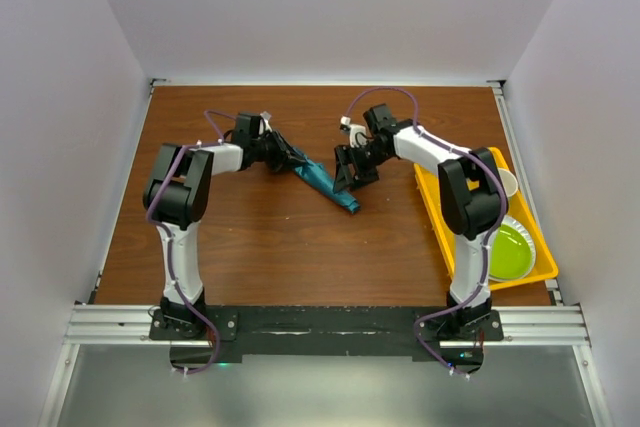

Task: Fold the napkin, place the utensils inside, and roll it up
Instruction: Roll the napkin with the utensil

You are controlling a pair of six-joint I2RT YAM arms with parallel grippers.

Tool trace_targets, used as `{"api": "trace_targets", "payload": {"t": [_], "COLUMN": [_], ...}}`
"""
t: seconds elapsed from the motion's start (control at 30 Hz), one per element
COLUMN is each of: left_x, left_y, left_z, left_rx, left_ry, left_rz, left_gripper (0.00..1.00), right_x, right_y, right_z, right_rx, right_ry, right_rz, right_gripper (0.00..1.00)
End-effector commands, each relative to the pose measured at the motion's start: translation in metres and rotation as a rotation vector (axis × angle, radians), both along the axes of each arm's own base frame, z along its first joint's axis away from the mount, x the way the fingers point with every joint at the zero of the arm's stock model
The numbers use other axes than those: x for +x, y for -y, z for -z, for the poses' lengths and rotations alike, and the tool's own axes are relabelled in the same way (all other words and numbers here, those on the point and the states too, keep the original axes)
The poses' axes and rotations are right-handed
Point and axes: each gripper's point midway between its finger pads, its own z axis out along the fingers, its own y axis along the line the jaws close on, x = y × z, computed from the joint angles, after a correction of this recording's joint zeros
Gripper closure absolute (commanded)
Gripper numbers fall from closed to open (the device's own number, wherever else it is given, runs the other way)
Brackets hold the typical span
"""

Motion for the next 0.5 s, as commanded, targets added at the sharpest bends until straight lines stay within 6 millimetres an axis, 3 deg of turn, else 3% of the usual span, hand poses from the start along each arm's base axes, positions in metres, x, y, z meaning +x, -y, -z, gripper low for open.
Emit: {"api": "trace_targets", "payload": {"t": [0.0,0.13,0.23,0.3,0.47], "left_x": [0.008,0.01,0.019,0.019,0.028], "left_y": [-0.006,-0.007,-0.006,-0.007,-0.009], "left_z": [0.006,0.004,-0.01,-0.015,-0.054], "left_rx": [0.02,0.03,0.043,0.055,0.062], "left_ry": [0.003,0.011,0.045,0.043,0.113], "left_rz": [-0.005,0.007,0.018,0.021,0.02], "left_gripper": [0.77,0.77,0.75,0.73,0.61], "right_x": [-0.012,-0.016,-0.011,-0.005,0.014], "right_y": [0.022,0.03,0.038,0.038,0.038], "right_z": [0.007,0.015,0.015,0.009,-0.016], "right_rx": [-0.09,-0.126,-0.172,-0.178,-0.189], "right_ry": [0.043,0.042,0.07,0.106,0.207], "right_rz": [-0.007,0.021,0.043,0.048,0.069], "right_gripper": [0.31,0.34,0.36,0.36,0.34]}}
